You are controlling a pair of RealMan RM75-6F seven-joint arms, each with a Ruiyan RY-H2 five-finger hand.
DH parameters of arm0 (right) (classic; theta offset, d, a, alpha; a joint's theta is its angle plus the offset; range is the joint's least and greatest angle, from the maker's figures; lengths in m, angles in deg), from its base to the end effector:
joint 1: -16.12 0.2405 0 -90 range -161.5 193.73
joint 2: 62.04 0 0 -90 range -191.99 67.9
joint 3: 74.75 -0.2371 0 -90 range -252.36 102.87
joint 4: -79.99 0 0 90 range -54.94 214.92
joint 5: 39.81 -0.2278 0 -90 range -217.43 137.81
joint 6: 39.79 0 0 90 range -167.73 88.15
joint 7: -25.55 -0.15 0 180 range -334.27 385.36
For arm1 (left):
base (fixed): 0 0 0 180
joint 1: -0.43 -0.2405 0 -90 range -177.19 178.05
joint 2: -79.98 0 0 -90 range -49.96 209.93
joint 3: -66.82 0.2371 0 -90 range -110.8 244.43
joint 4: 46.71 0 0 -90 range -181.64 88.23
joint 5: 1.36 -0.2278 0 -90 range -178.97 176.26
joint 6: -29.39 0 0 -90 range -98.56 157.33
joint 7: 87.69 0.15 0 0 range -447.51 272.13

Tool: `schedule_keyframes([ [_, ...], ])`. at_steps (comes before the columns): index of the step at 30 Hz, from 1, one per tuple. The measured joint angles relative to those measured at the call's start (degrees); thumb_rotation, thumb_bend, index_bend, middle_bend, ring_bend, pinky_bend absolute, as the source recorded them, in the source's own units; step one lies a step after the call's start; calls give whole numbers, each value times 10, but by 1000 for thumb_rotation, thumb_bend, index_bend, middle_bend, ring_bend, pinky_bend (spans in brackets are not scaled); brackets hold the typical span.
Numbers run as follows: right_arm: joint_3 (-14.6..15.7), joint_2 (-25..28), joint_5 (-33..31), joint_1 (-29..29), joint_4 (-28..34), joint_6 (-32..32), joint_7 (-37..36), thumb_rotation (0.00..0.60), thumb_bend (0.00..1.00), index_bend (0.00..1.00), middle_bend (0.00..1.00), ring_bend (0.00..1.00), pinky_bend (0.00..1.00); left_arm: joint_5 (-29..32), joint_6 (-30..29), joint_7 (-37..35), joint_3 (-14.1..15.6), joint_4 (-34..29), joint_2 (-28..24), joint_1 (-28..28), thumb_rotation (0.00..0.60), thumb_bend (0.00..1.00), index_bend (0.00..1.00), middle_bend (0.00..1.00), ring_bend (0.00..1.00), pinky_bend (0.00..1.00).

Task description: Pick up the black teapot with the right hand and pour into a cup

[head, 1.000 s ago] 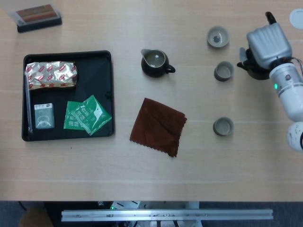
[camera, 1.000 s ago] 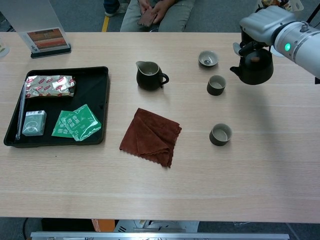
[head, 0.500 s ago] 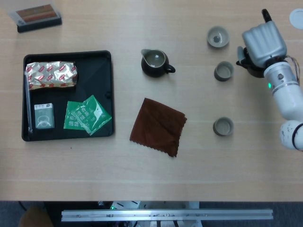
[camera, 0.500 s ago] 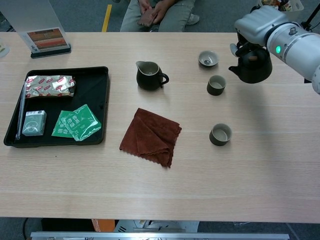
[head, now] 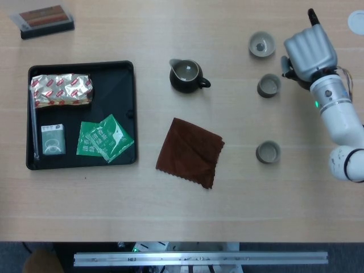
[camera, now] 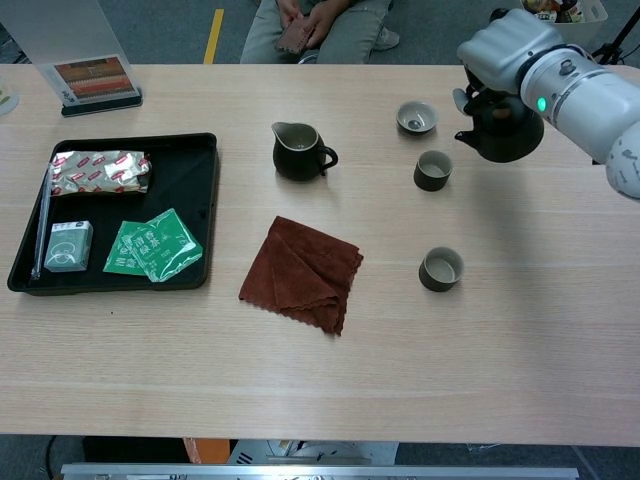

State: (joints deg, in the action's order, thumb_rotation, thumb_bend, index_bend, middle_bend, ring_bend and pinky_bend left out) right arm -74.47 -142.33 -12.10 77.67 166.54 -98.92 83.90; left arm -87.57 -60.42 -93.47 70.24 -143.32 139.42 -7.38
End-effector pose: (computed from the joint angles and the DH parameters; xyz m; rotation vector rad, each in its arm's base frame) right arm -0.1459 -0.3919 0.0094 1.8544 -0.4720 0.2520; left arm -0.3258 0.0924 0.1491 -1.2234 -1.1160 -0.7880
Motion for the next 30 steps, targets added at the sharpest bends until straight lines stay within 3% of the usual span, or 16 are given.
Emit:
schedule_keyframes([
  [30,-5,-18,-12,9,0,-22,75,283,552,1000,906,861,85,1,0,-4,-1,5,2,-3,600,217,0,0,0,0],
])
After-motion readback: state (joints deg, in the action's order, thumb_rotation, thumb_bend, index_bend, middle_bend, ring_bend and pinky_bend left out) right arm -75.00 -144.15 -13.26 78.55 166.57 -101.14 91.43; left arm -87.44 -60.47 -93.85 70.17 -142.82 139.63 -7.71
